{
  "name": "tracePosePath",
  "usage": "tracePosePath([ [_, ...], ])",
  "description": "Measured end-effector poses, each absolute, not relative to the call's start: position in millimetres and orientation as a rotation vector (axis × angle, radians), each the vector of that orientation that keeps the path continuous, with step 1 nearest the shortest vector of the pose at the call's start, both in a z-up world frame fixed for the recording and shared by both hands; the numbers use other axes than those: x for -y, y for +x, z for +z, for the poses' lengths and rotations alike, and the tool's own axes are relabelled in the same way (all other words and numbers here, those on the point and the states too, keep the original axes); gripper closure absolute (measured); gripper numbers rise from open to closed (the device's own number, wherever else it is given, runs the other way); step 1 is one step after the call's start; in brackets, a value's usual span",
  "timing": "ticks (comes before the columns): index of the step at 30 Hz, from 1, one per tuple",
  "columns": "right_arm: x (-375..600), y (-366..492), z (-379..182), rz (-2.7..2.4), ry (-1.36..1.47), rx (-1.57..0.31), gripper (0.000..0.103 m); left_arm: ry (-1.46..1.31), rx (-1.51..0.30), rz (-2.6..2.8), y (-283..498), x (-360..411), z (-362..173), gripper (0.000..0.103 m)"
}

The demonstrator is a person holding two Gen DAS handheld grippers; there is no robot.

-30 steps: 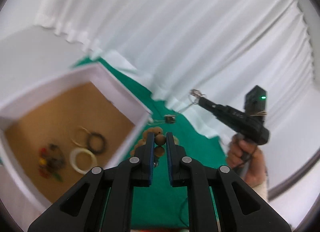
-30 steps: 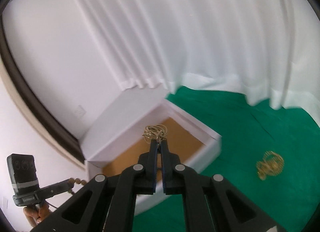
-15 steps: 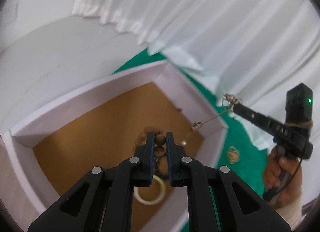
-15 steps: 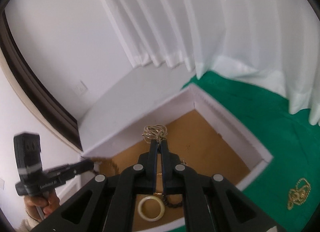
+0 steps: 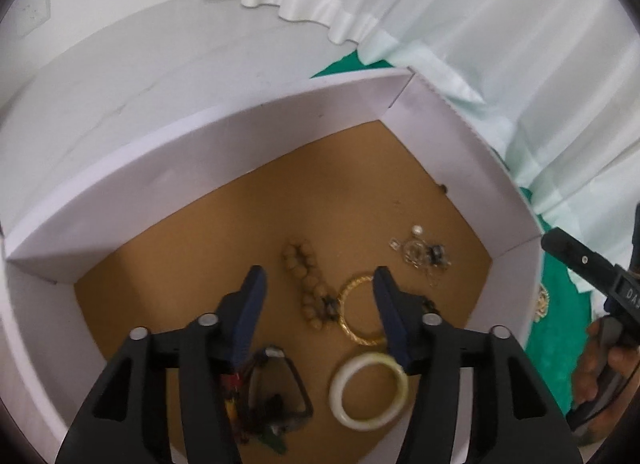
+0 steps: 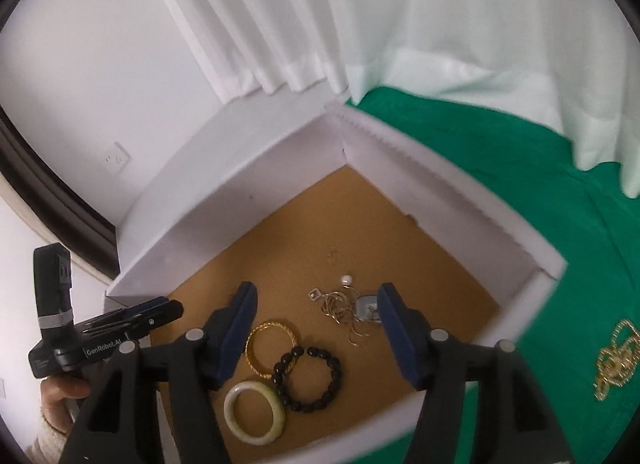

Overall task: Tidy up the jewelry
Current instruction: 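Withdraw both tools from the box back over the table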

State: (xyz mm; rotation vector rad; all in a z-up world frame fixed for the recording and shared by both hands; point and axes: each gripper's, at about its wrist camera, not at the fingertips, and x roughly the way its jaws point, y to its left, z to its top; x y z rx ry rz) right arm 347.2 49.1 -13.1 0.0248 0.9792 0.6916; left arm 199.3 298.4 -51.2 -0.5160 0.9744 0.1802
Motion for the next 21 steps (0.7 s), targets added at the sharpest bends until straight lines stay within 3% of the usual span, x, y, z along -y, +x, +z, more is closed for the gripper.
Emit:
tracePosePath([
  [2, -30, 334, -5, 0.671, 0.021, -0.933, 0.037, -0.482, -0.933, 0.172, 186, -288, -37, 0.035],
  [5, -4, 310, -3, 0.603, -0.002, -0.869, 0.025, -0.384, -0.848, 0.17, 164, -259, -9, 0.023],
  [12, 81, 257, -31, 0.429, -0.043, -0.824, 0.023, -0.231, -0.678, 0.059, 118, -166, 39, 0.005],
  [21, 200, 206, -83, 0.086, -0.182, -0.808, 0.022, -0.194, -0.625, -0.114, 87, -61, 34, 0.003],
])
